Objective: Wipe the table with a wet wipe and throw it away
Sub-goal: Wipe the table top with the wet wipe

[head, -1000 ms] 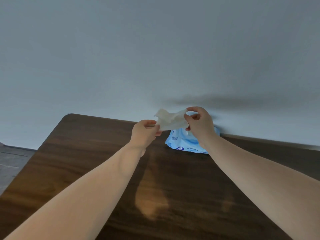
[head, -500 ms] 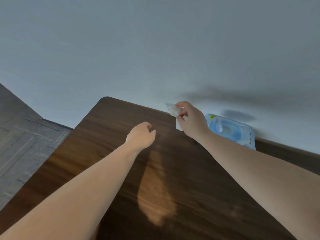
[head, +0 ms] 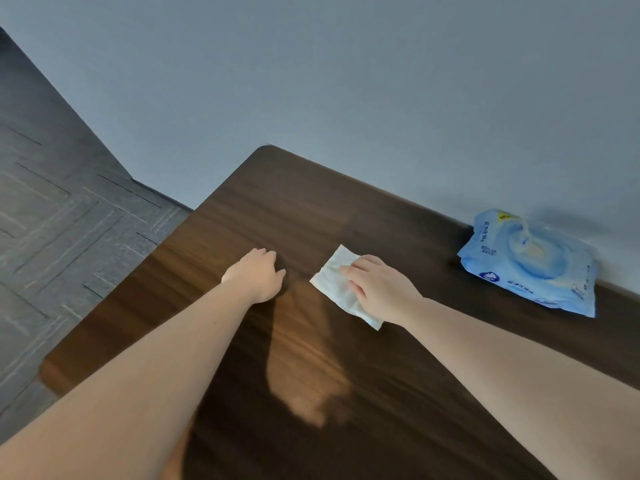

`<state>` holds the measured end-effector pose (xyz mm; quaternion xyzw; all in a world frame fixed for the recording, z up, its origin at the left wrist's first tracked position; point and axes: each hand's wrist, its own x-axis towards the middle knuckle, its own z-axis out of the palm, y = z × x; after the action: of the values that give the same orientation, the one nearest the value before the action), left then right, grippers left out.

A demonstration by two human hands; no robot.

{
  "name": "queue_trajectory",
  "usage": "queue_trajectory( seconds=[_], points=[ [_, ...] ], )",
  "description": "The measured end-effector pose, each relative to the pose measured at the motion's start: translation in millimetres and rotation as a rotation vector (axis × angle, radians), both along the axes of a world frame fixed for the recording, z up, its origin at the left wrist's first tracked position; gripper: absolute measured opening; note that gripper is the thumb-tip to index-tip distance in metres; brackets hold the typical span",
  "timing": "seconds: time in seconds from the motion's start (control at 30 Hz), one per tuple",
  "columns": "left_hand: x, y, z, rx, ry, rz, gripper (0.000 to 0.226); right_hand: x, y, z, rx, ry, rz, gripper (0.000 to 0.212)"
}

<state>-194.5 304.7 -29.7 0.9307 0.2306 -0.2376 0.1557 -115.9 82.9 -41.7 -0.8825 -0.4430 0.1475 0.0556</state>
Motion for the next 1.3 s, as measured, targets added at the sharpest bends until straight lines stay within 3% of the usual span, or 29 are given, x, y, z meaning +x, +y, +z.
queue_trajectory(
  seconds=[0.13,0.47,0.87,1.3],
  points=[
    [-8,9,-13,0.102,0.076,-0.097,0.069,2,8,-25,-0.255,0.002,0.066,0.054],
    [-43,53,-46,0.198,-0.024,0.003,0.099,2,97,-55,-0.119,0.017,-0.159,0.059],
    [-50,58,-63,0.191,-0.183,0.028,0.100,31,242,-65,-0.090,0.021,-0.104,0.058],
    [-52,60,-68,0.212,-0.204,0.027,0.098,38,275,-68,-0.055,-0.006,-0.081,0.057]
  ],
)
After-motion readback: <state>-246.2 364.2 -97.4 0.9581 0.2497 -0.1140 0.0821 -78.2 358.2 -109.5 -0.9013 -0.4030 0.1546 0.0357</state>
